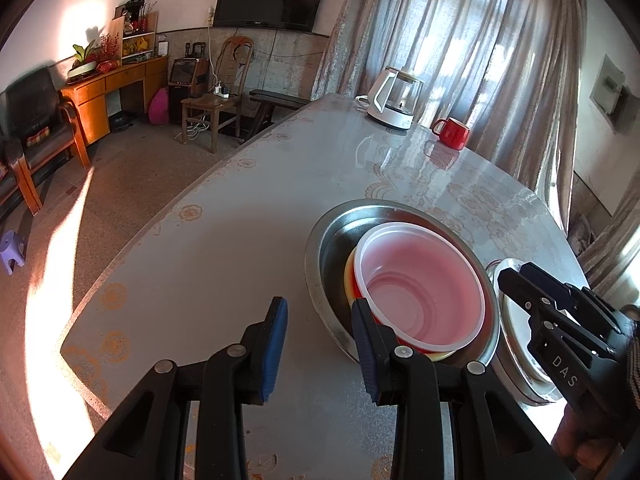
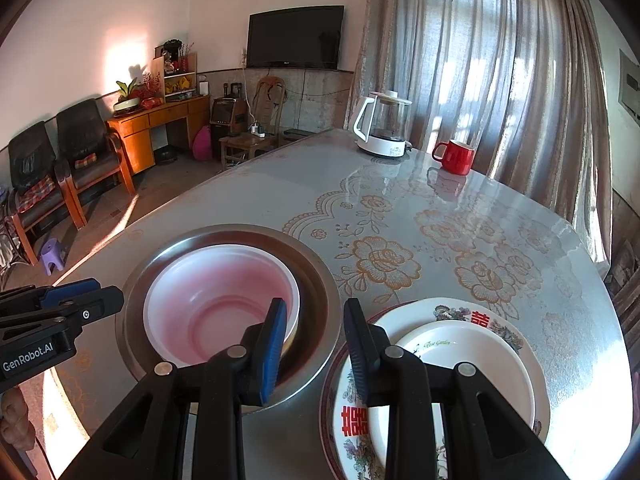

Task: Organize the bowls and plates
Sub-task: 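Move the right gripper to the steel bowl rim and grasp it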

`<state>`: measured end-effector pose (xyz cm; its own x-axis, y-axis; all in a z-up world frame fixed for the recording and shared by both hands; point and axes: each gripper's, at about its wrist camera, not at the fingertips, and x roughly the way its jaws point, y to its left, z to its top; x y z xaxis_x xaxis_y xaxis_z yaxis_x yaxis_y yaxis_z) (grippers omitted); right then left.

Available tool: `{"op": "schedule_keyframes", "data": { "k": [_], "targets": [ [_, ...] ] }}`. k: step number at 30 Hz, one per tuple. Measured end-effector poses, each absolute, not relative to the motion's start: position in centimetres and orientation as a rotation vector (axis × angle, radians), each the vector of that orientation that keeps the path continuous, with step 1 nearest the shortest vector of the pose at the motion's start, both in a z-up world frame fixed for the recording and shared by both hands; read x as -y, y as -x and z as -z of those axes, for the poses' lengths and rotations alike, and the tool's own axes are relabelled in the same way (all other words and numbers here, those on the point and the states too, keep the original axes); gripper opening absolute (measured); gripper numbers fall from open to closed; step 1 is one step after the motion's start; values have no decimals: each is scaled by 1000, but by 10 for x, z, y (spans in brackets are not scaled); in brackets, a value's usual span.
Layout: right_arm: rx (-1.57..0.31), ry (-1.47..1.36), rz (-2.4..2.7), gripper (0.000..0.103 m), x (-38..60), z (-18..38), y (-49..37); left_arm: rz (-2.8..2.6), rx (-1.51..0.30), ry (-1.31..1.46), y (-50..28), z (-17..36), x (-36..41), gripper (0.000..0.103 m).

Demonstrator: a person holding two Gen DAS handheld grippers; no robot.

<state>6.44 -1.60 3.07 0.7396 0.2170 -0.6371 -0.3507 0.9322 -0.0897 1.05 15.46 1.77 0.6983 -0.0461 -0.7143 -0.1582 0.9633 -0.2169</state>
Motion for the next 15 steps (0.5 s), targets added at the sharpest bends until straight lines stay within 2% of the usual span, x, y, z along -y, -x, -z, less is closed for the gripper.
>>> {"op": "schedule_keyframes", "data": {
  "k": [8, 15],
  "targets": [
    [-706, 186, -318, 29, 22, -25, -74, -31, -812, 249, -17, -13, -152, 34],
    [-840, -64, -384, 29, 64, -18, -109, -13, -822, 281, -21, -8, -160, 34]
  ]
}}
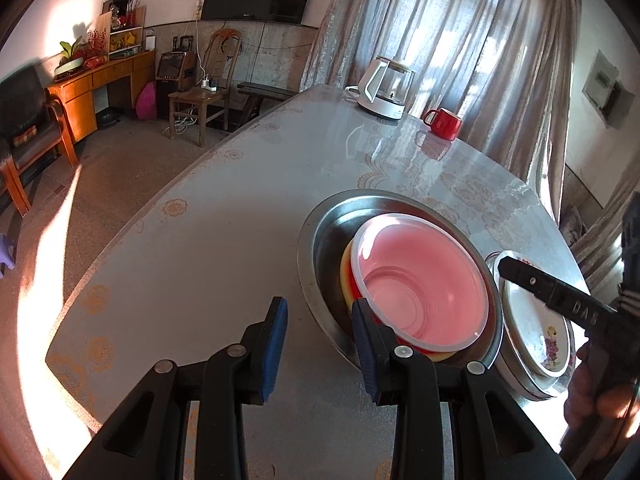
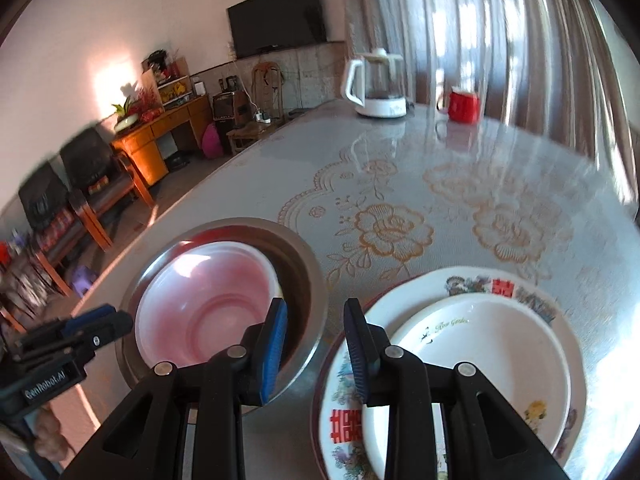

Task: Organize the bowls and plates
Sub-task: 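Move the right gripper to the steel bowl rim and grasp it, then lift the nested bowls by the steel bowl rim with the right gripper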

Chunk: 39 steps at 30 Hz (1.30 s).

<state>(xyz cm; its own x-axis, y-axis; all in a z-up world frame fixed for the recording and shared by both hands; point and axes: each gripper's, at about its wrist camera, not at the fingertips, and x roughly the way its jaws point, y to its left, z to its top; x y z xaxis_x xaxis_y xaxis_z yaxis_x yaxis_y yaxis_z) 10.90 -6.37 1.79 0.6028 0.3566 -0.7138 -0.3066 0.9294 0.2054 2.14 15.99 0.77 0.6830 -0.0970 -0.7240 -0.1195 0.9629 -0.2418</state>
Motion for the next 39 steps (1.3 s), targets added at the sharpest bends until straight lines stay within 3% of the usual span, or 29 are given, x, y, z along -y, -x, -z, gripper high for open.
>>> {"op": "schedule_keyframes", "data": {
  "k": [8, 16, 29, 31, 39],
  "targets": [
    [-905, -149, -399, 21, 89, -13, -141, 16, -831, 295, -27, -2, -163, 34],
    [-955, -121, -481, 19, 70, -6, -153, 45, -847, 304, -35, 3, -165, 33],
    [-1024, -25, -529, 12, 39, 8, -158, 109, -842, 363, -42, 9, -172, 24],
    [-1025, -20, -530, 12, 38, 8, -158, 133, -833, 374, -41, 9, -172, 20],
    [-1022, -12, -527, 12, 37, 9, -159, 120, -813, 301, -35, 6, -166, 22]
  ]
}}
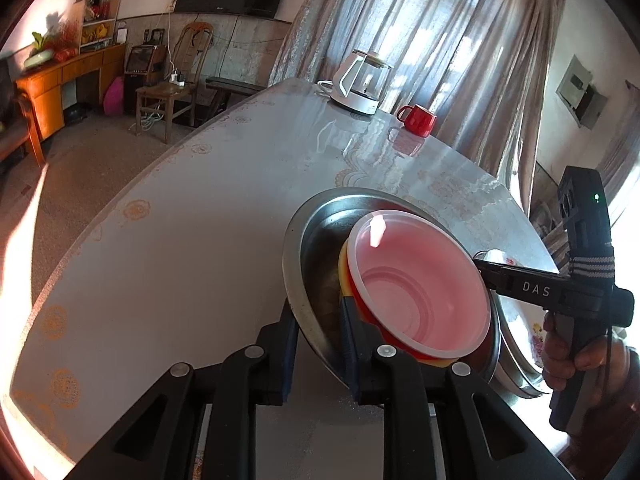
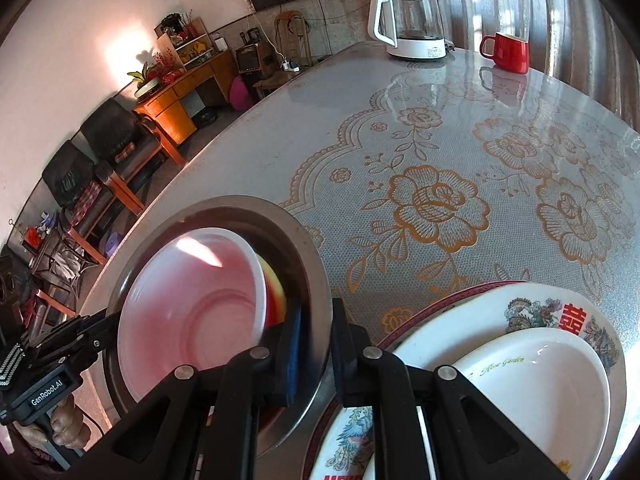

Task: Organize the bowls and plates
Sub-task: 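Lift the nested bowls by the steel bowl rim with the right gripper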

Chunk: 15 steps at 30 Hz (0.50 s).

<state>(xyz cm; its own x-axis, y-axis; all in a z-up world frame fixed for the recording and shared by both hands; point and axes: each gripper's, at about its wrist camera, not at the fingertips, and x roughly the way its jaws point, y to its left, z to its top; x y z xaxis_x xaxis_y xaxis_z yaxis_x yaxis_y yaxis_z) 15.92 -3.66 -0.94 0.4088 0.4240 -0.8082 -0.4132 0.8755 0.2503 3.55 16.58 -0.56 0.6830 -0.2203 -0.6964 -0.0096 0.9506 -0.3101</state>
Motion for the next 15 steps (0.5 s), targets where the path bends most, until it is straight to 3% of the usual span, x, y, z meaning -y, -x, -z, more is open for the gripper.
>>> {"op": "schedule_keyframes", "data": {
  "k": [15],
  "targets": [
    [-1015, 9, -518, 14, 32, 10, -159, 135, -806, 364, -32, 8, -174, 19]
  ]
}}
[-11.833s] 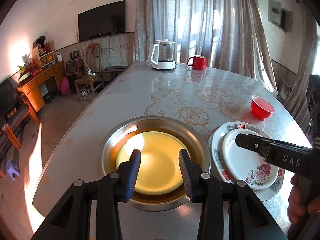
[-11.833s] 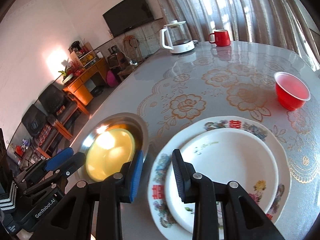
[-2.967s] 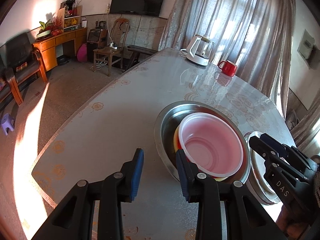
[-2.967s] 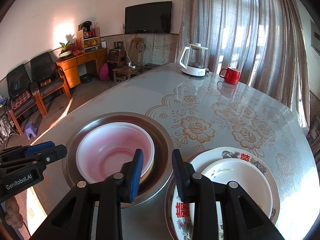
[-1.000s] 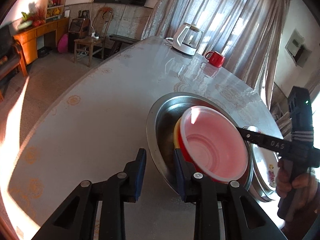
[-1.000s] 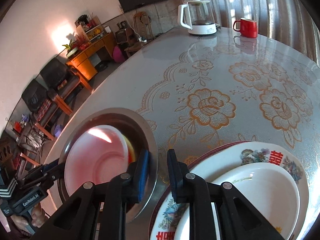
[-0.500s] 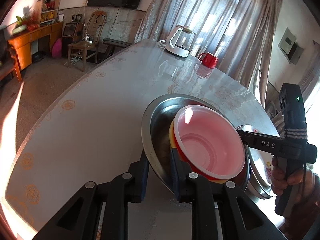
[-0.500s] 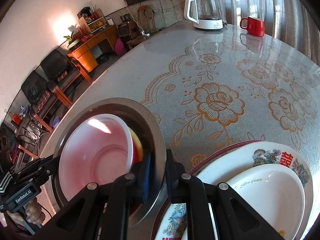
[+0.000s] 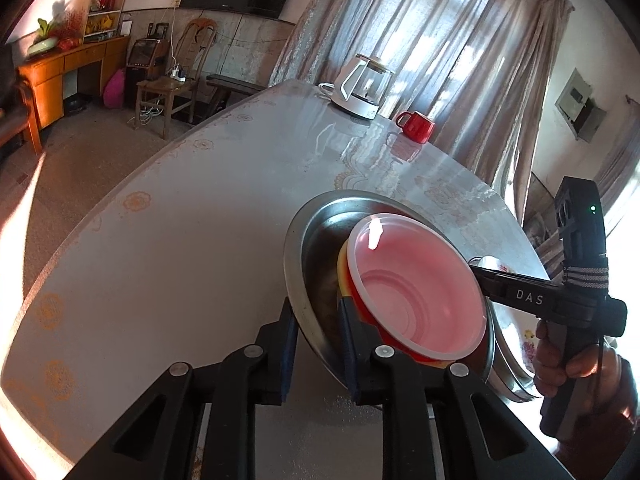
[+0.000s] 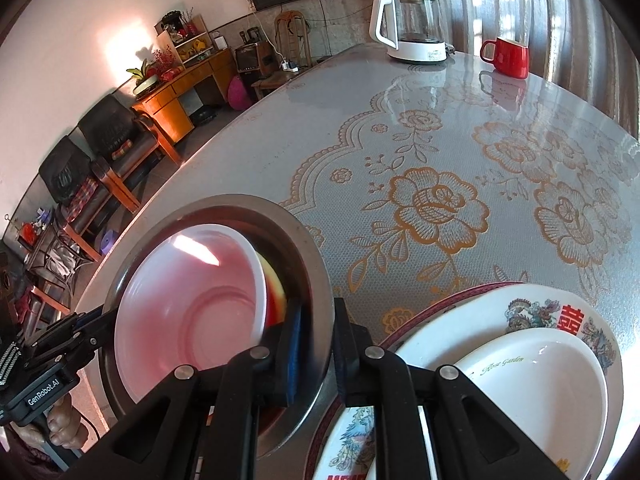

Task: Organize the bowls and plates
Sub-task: 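Lift the nested bowls by the steel bowl rim with the right gripper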

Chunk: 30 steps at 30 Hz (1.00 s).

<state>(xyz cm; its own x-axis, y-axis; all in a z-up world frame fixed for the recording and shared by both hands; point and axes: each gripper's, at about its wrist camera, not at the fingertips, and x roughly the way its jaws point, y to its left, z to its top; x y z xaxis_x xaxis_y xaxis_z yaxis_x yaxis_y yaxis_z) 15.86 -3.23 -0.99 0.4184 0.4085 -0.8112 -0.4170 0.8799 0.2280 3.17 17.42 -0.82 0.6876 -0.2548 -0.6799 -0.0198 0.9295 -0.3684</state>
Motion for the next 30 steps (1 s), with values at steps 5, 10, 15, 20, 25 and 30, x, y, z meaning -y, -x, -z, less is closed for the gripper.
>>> {"op": "schedule_keyframes", "data": {
  "k": [5, 10, 15, 20, 25, 30],
  "targets": [
    [-1021, -1, -523, 14, 31, 11, -158, 126, -810, 374, -26, 7, -173, 19],
    [-1019, 1, -539, 14, 26, 12, -156, 104, -804, 358, -20, 6, -173, 19],
    [-1023, -2, -558, 14, 20, 14, -152, 91, -800, 358, -14, 5, -175, 19],
    [-1032, -10, -577, 14, 16, 17, -150, 82, -790, 363, -6, 1, -180, 19],
    [-1023, -23, -591, 14, 15, 14, -147, 75, -777, 362, -1, -3, -180, 19],
    [-1017, -38, -589, 14, 16, 13, -142, 74, -769, 353, 7, -6, -178, 19]
  ]
}}
